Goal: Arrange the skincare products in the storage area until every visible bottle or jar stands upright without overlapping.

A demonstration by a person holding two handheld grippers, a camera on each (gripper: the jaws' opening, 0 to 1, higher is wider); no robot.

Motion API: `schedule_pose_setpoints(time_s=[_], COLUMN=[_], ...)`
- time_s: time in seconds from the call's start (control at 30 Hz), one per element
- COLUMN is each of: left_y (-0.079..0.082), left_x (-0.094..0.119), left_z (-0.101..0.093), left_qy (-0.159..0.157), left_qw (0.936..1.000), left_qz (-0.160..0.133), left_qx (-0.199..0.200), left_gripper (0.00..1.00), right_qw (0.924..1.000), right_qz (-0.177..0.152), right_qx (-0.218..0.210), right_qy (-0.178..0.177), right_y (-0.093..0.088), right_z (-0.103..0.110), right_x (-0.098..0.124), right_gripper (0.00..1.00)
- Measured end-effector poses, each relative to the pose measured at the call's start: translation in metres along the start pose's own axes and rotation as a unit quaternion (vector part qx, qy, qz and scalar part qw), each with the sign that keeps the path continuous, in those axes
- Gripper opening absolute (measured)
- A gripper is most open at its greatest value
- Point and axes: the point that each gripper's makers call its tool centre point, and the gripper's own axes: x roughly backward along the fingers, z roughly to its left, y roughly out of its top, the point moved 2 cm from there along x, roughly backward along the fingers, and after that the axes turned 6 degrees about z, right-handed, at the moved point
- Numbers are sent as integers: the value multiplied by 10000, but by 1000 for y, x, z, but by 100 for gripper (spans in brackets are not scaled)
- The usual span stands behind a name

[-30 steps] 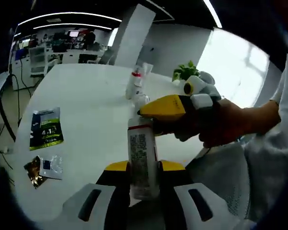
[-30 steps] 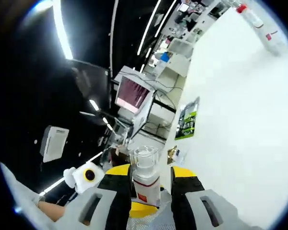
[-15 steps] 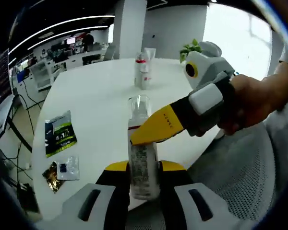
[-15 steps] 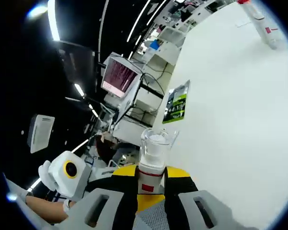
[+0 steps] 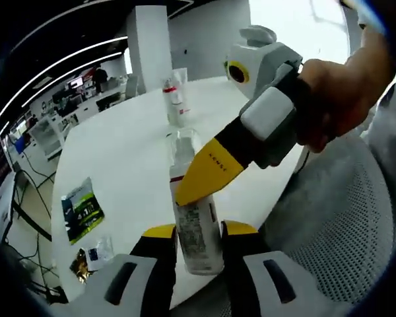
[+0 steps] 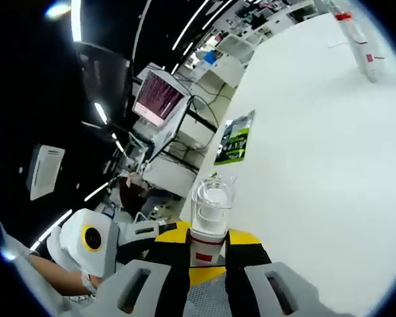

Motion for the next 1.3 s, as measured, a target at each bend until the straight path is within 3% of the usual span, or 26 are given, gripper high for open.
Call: schedule_pose_setpoints(time_s=[0.47,0.5,0.67,0.77,1.0,1.3], left_y=[14,14,9,9,10,5], left_x=[6,5,6,8,10,4], left_z=[8,8,11,17,22,20], left_qy=[222,222,348,499,663,666], left_qw=[9989,9989,9988,9979,9970,9972], left_qz=[-407,-400,-295,-293,-341,-159], left_qx=[-84,-105,-186,-276,-191,-315], left_gripper=[31,30,30,22,25,26], right_qw=[9969,9948,9924,9912,9850,9699], right_qz=[-502,-598,-829,-899,-1106,-1504], right_qx=[444,542,479,498,557,801], right_qy=[-410,-622,-767,-837,-1200,-1738], right_y=[15,19,30,36,48,86], right_z=[-1,-6,-14,-20,-47,-86], right_x=[20,24,37,44,64,87], right_gripper=[11,11,11,11,11,11])
